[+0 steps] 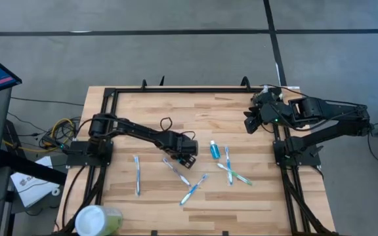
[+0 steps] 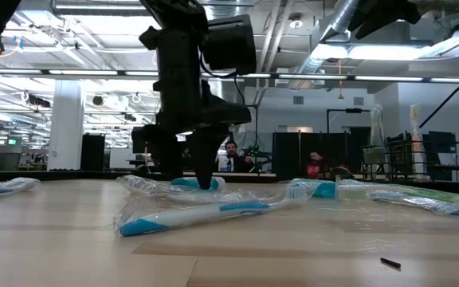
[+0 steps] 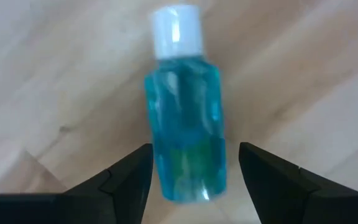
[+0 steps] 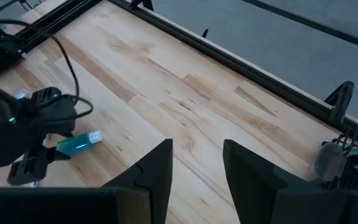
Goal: Pick & Place toothbrushing station
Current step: Put the left blue mouthwash into the middle section of wire organizer
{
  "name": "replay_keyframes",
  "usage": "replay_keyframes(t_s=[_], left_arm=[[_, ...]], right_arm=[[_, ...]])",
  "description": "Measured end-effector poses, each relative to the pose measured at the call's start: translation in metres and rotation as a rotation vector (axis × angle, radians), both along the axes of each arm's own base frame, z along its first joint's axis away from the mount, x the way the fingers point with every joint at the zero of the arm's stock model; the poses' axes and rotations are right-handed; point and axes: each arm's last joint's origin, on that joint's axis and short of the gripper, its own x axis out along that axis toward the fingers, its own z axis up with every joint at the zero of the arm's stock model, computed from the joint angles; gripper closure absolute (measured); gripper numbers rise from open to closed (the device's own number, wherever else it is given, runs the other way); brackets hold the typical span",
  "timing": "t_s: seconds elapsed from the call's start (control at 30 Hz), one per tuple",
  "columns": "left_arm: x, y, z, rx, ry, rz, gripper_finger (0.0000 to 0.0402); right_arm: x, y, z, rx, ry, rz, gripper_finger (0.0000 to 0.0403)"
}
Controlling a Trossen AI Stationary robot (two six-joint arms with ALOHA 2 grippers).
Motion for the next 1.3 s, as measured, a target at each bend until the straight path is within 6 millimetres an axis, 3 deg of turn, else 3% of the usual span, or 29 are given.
replay_keyframes(t_s=[0.47,0.87,1.13,1.3], left_arm=[[0.000,0.001,-0.004,0.002,0.010,0.003,0.0175],[0.000,0.001,-0.004,0.004,0.012,-0.001,0.0251],[0.000,-0.002,-0.003,0.010,0.009,-0.010,0.0242],[-0.002,-0.009,0.008,0.067,-0.024,-0.034,0.0250]], right_arm=[[0.000,0.000,0.000,-0.001,0.001,0.001,0.0269],[0.000,0.000,0.000,-0.006,0.005,0.007,0.0269],[0.001,0.001,0.000,0.018,0.016,0.056,0.0269],[0.003,0.004,0.000,0.071,0.009,0.128,0.0267]])
